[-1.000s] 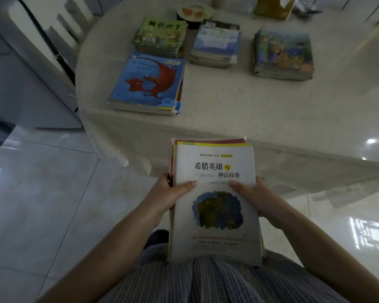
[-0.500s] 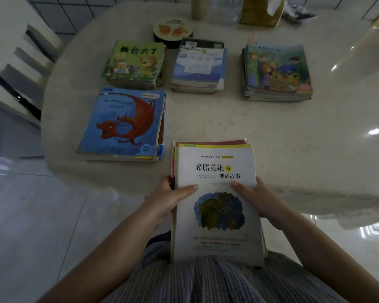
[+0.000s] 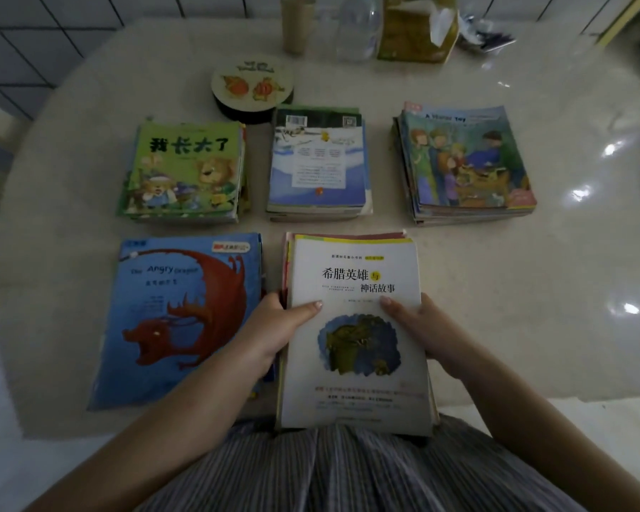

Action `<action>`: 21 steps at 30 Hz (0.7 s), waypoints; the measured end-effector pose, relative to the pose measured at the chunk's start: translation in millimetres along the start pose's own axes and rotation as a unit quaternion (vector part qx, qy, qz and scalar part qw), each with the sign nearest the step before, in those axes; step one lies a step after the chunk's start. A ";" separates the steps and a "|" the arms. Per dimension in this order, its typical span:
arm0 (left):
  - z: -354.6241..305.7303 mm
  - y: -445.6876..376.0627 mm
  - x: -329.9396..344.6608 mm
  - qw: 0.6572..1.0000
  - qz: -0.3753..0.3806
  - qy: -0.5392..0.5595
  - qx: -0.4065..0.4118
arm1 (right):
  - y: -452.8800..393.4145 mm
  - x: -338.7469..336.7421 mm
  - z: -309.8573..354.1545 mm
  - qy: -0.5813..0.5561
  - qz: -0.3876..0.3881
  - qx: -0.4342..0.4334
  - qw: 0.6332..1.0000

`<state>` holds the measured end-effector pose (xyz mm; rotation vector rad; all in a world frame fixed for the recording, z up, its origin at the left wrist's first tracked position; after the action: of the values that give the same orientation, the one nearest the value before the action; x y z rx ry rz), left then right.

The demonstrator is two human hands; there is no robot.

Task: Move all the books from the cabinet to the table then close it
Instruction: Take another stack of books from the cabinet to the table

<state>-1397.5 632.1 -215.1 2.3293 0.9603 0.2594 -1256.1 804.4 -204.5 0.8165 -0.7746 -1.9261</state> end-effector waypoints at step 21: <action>-27.2 0.4 10.3 0.993 -0.105 -0.060 0.000 | -28.8 -31.9 33.8 0.344 -0.074 -0.004 0.936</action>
<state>-1400.4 651.4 -193.6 2.1948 1.1333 0.0336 -1283.7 851.3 -199.3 1.4648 -0.2788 -1.5888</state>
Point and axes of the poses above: each hand's wrist, its own y-axis away from the middle knuckle, its own x-axis out of the palm, z = x × y, the point moved 10 cm from there along -y, towards the middle knuckle, and after that the axes turned 10 degrees about x, right-handed, at the moved point
